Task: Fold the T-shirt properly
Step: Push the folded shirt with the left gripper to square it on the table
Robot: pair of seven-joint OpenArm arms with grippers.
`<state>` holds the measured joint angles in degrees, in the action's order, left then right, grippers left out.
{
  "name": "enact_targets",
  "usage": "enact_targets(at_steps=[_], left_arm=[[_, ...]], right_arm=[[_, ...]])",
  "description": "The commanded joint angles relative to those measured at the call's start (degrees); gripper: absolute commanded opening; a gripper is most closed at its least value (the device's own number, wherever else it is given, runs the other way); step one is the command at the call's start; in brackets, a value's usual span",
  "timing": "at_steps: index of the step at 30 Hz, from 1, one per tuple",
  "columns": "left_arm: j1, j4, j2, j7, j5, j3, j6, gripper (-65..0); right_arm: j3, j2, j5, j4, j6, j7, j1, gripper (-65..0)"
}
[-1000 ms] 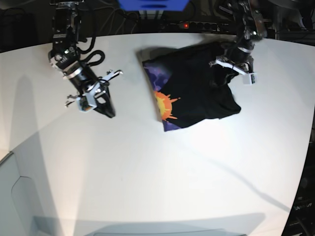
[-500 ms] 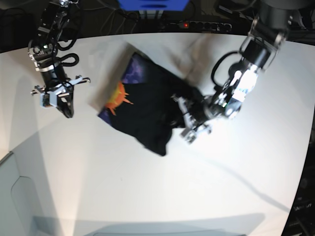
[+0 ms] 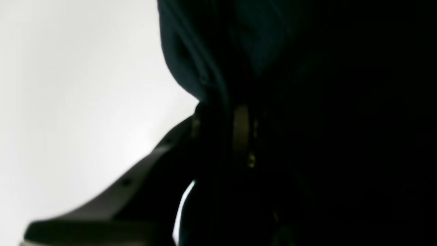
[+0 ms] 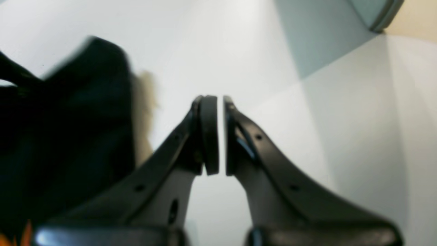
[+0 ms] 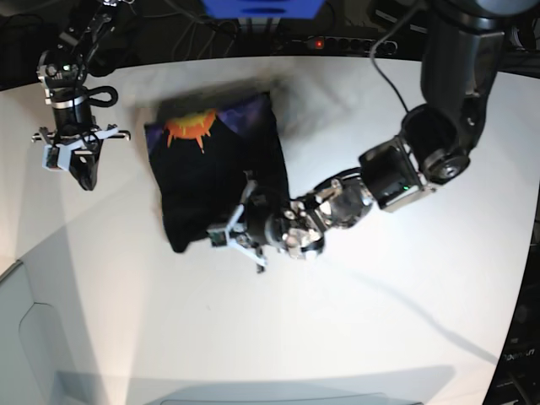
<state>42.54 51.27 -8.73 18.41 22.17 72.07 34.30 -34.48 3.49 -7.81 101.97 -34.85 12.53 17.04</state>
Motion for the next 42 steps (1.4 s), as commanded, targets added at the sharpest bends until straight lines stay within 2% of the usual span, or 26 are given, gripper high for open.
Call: enact_targets(at_steps=[1, 5, 8, 13, 15, 18, 19, 30, 32, 37, 39, 42], left_arm=[[-1.01, -0.23, 0.86, 3.34, -4.11, 1.03, 3.1, -64.9], [-3.64, -0.14, 2.89, 3.17, -15.8, 0.67, 5.7, -64.9], [-4.7, -0.14, 3.06, 2.99, -19.93, -0.91, 5.7, -64.9], [-6.28, -0.14, 3.15, 3.52, -22.92, -8.12, 5.7, -64.0], [-6.37, -0.14, 3.24, 4.13, -25.12, -10.23, 5.7, -58.9], [-6.37, 0.47, 3.24, 7.65, -25.56, -13.92, 5.7, -47.1], [-6.46, 0.47, 3.24, 7.92, -25.56, -14.97, 5.7, -45.3], [-6.81, 0.47, 4.29, 8.53, -26.09, -16.38, 5.7, -43.3], [-6.72, 0.47, 4.38, 8.53, -26.09, -16.47, 5.7, -36.5], [-5.05, 0.56, 4.38, 8.44, -26.09, -16.47, 5.7, -11.4], [-4.0, 0.91, 4.38, 8.27, -26.09, -16.47, 5.7, -6.6], [-3.12, 5.22, 3.85, 8.44, -26.09, -16.73, 5.7, -5.5]], right_arm=[[-0.29, -0.01, -0.76, 1.1, -0.45, -1.59, -0.11, -63.5], [-0.29, 0.51, -0.67, 1.1, -0.45, -1.59, -0.11, -63.5], [-0.11, 0.6, -0.67, 1.1, -0.45, -1.59, -0.11, -63.5], [0.24, 0.6, -0.67, 1.1, -0.45, -1.59, -0.55, -63.5], [0.24, 0.6, -0.67, 0.93, -0.45, -1.59, -0.64, -63.5], [0.41, 0.6, -0.67, 0.93, -0.45, -1.59, -0.73, -63.5], [1.03, 0.6, -0.67, 0.93, -0.45, -1.59, -0.73, -63.5], [2.35, 0.6, -0.67, 1.02, -0.45, -1.59, -0.73, -63.5], [2.35, 0.6, -0.67, 1.02, -0.45, -1.59, -0.73, -63.5], [2.35, 0.6, -0.67, 1.02, -0.45, -1.59, -0.73, -63.5], [2.35, 0.6, -0.67, 1.02, -0.45, -1.59, -0.73, -63.5], [2.35, 0.6, -0.67, 1.02, -0.45, -1.59, -0.73, -63.5]])
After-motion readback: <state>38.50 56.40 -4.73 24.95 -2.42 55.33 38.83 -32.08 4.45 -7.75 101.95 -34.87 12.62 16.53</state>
